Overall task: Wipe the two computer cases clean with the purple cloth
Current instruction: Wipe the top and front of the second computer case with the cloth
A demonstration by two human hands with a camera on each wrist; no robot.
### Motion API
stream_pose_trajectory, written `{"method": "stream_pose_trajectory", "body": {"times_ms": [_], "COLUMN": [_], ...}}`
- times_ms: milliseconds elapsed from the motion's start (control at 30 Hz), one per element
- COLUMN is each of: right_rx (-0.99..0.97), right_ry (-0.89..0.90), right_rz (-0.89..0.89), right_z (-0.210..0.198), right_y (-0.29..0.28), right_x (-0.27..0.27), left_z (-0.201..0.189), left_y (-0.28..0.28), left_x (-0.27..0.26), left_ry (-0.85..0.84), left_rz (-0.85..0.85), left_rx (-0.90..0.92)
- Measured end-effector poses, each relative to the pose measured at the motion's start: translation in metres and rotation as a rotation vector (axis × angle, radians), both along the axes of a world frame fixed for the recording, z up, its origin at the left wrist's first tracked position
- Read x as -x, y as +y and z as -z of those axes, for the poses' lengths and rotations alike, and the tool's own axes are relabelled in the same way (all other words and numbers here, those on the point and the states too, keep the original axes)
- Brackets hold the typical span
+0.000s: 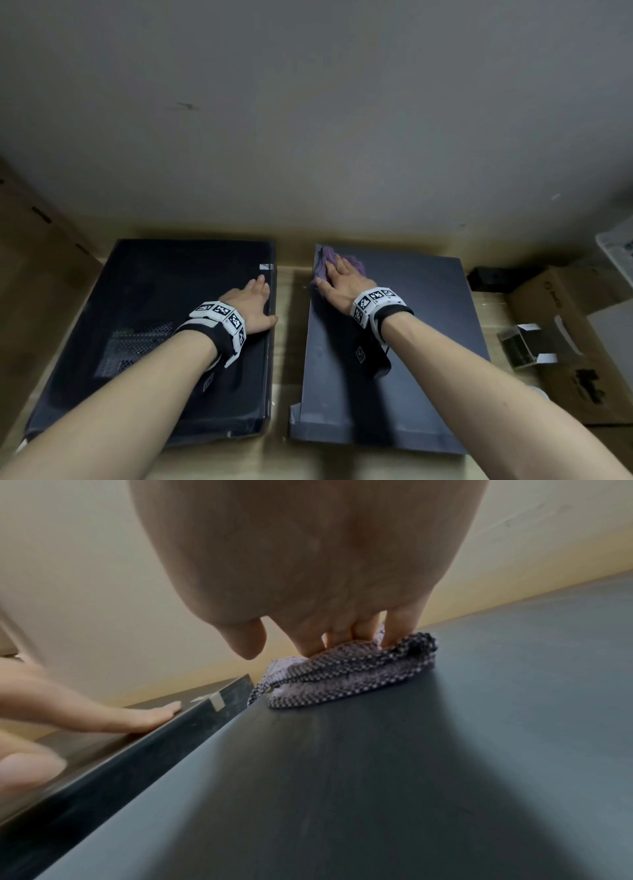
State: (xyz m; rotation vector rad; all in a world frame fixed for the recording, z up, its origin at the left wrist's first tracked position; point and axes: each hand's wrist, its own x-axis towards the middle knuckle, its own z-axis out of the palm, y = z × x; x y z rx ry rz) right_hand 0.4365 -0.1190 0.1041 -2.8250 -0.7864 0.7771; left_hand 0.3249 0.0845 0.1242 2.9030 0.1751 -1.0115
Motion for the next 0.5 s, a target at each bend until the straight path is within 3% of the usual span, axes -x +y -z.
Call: {"method": "stream_pose_trajectory", "body": {"times_ms": [267,500], "right_rx": [0.018,-0.010], "right_ry": [-0.016,-0.037], "right_rz": [0.013,-0.039], "right_z": [0.001,-0.010], "right_y": [0.012,-0.011], "right_x": [-0.034,0.015], "left_z": [0.003,-0.002], "left_y": [0.003,-0.003], "left_x": [0.000,0.004], "left_ry": [0.016,0.019], "left_rz": [0.006,-0.021], "left_rx": [0.018,0.014]}}
